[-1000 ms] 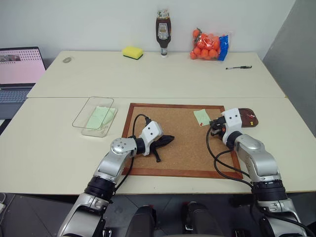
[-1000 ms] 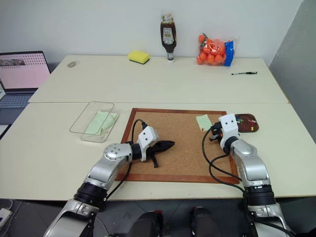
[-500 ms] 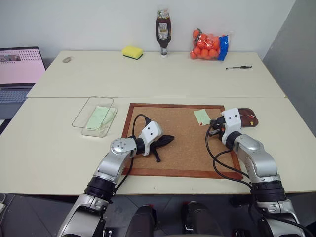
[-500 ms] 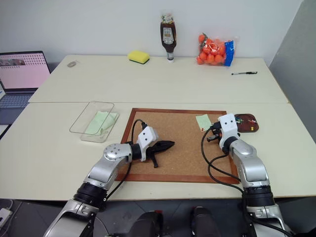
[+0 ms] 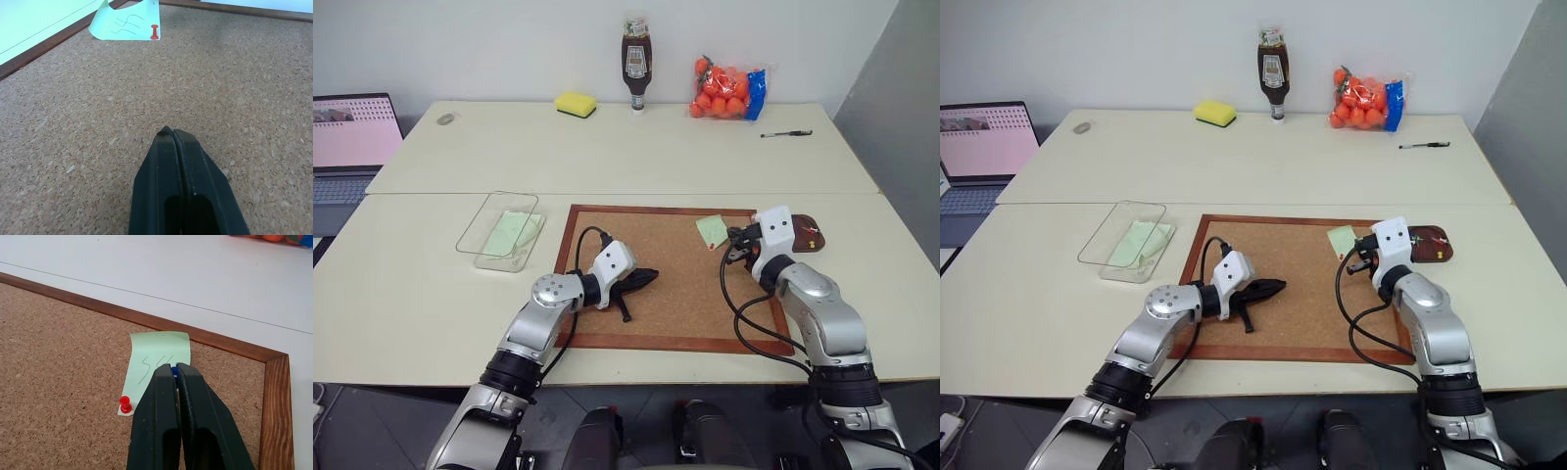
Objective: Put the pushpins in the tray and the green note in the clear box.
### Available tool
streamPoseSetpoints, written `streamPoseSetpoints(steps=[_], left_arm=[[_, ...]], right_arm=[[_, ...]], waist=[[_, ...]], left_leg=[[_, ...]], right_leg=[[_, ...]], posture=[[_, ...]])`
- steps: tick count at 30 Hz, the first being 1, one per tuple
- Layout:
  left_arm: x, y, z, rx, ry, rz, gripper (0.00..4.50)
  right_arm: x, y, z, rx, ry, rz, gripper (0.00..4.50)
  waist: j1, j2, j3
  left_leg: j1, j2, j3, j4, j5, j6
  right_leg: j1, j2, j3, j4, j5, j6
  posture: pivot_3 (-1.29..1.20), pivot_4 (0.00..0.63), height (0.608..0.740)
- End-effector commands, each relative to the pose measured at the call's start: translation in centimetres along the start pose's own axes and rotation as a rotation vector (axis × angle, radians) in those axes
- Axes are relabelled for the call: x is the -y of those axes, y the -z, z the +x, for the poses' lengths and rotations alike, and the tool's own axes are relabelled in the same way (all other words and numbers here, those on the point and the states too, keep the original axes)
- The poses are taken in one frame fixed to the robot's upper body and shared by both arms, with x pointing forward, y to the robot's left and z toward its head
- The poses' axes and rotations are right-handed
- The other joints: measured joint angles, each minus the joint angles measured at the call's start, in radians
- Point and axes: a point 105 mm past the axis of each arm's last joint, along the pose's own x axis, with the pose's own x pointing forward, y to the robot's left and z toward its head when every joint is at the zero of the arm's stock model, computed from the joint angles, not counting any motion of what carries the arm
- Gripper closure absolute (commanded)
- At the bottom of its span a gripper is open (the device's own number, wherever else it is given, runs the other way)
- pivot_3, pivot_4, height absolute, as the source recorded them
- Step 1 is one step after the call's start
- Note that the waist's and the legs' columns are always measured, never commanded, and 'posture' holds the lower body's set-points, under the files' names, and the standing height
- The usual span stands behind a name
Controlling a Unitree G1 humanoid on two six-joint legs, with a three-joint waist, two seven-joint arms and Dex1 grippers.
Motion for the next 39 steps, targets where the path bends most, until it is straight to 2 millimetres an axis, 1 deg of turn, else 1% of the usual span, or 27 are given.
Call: streamPoseSetpoints(steps=[1,6,7,9,11,18,25,27,28,30,33,34,35,36,37,38,39], left_arm=[[0.7,2.8,-0.4,-0.105,0.014,-0.032,4.5],[0.7,2.7,-0.4,-0.103,0.015,-0.031,4.5],[0.7,2.7,-0.4,-0.103,0.015,-0.031,4.5],[0.7,2.8,-0.3,-0.103,0.016,-0.03,4.5],[0.7,2.8,-0.3,-0.102,0.017,-0.03,4.5],[0.7,2.8,-0.1,-0.1,0.019,-0.03,4.5],[0.6,2.7,-0.1,-0.1,0.016,-0.027,4.5],[0.6,2.7,-0.1,-0.099,0.015,-0.027,4.5],[0.6,2.7,-0.1,-0.099,0.014,-0.027,4.5],[0.6,2.7,-0.1,-0.097,0.013,-0.028,4.5],[0.6,2.7,-0.1,-0.097,0.011,-0.029,4.5],[0.6,2.7,-0.1,-0.098,0.011,-0.029,4.5],[0.6,2.8,-0.2,-0.098,0.01,-0.03,4.5],[0.6,2.8,-0.2,-0.099,0.009,-0.031,4.5],[0.6,2.8,-0.2,-0.099,0.009,-0.031,4.5],[0.6,2.8,-0.2,-0.098,0.009,-0.032,4.5],[0.6,2.8,-0.2,-0.098,0.009,-0.032,4.5]], right_arm=[[1.7,-2.2,-1.1,0.073,0.052,-0.021,4.43],[3.8,-1.9,-1.9,0.05,0.124,-0.019,4.43],[4.5,-1.7,-2.2,0.04,0.148,-0.017,4.43],[6.8,-0.8,-2.7,-0.01,0.225,-0.011,4.43],[8.3,0.0,-3.0,-0.047,0.271,-0.008,4.43],[10.9,1.2,-2.8,-0.114,0.341,-0.017,4.43],[11.7,1.4,-1.8,-0.127,0.348,-0.003,4.43],[11.9,1.6,-1.5,-0.138,0.352,-0.003,4.01],[12.1,1.6,-1.4,-0.143,0.356,-0.007,3.97],[12.3,1.5,-1.3,-0.144,0.362,-0.013,3.56],[12.4,1.2,-1.1,-0.138,0.365,-0.021,2.81],[12.4,1.1,-1.1,-0.134,0.364,-0.025,2.71],[12.4,0.9,-1.2,-0.129,0.363,-0.028,2.45],[12.4,0.8,-1.2,-0.124,0.362,-0.03,2.3],[12.4,0.6,-1.3,-0.119,0.363,-0.031,2.01],[12.4,0.5,-1.5,-0.114,0.365,-0.029,1.85],[12.4,0.4,-1.5,-0.111,0.366,-0.028,1.85]], waist=[[0.0,0.0,0.0],[0.0,0.0,0.0],[0.0,0.0,0.0],[0.0,0.0,0.0],[0.001,0.0,0.0],[0.0,0.0,0.0],[0.0,0.0,0.0],[0.0,0.0,0.0],[0.0,0.0,0.0],[0.0,0.0,0.0],[0.0,0.0,0.0],[0.001,0.0,0.0],[0.001,0.0,0.0],[0.001,0.0,0.0],[0.001,0.0,0.0],[0.001,0.0,0.0],[0.001,0.0,0.0]], left_leg=[[0.0,0.0,0.0,0.0,0.0,0.0],[0.0,0.0,0.0,0.0,0.0,0.0],[0.0,0.0,0.0,0.0,0.0,0.0],[0.0,0.0,0.0,0.0,0.0,0.0],[0.0,0.0,0.0,0.0,0.0,0.0],[0.001,0.0,0.002,0.0,0.0,0.0],[0.0,-0.001,0.002,0.0,0.0,0.0],[0.0,-0.001,0.002,0.0,0.0,0.0],[0.0,-0.001,0.002,0.0,0.0,0.0],[0.0,-0.001,0.002,0.0,0.0,0.0],[0.0,-0.001,0.002,0.0,0.0,0.0],[0.0,-0.001,0.002,0.0,0.0,0.0],[0.0,-0.001,0.002,0.0,0.0,0.0],[0.0,-0.001,0.002,0.0,0.0,0.0],[0.0,-0.001,0.002,0.0,0.0,0.0],[0.0,-0.001,0.002,0.0,0.0,0.0],[0.0,-0.001,0.002,0.0,0.0,0.0]], right_leg=[[0.0,0.0,0.0,0.0,0.0,0.0],[0.0,0.0,0.0,0.0,0.0,0.0],[0.0,0.0,0.0,0.0,0.0,0.0],[0.0,0.0,0.0,0.0,0.0,0.0],[0.0,0.0,0.0,0.0,0.0,0.0],[0.0,0.0,0.0,0.0,0.0,0.0],[0.0,0.0,0.0,0.0,0.0,0.0],[0.0,0.0,0.0,0.0,0.0,0.0],[0.0,0.0,0.0,0.0,0.0,0.0],[0.0,0.0,0.0,0.0,0.0,0.0],[0.0,0.0,0.0,0.0,0.0,0.0],[0.0,0.0,0.0,0.0,0.0,0.0],[0.0,0.0,0.0,0.0,0.0,0.0],[0.0,0.0,0.0,0.0,0.0,0.0],[0.0,0.0,0.0,0.0,0.0,0.0],[0.0,0.0,0.0,0.0,0.0,0.0],[0.0,0.0,0.0,0.0,0.0,0.0]], posture=[[0.0,0.15,0.74],[0.0,0.15,0.74],[0.0,0.15,0.74],[0.0,0.15,0.74],[0.0,0.15,0.74],[0.0,0.15,0.74],[0.0,0.15,0.74],[0.0,0.15,0.74],[0.0,0.15,0.74],[0.0,0.15,0.74],[0.0,0.15,0.74],[0.0,0.15,0.74],[0.0,0.15,0.74],[0.0,0.15,0.74],[0.0,0.15,0.74],[0.0,0.15,0.74],[0.0,0.15,0.74]])
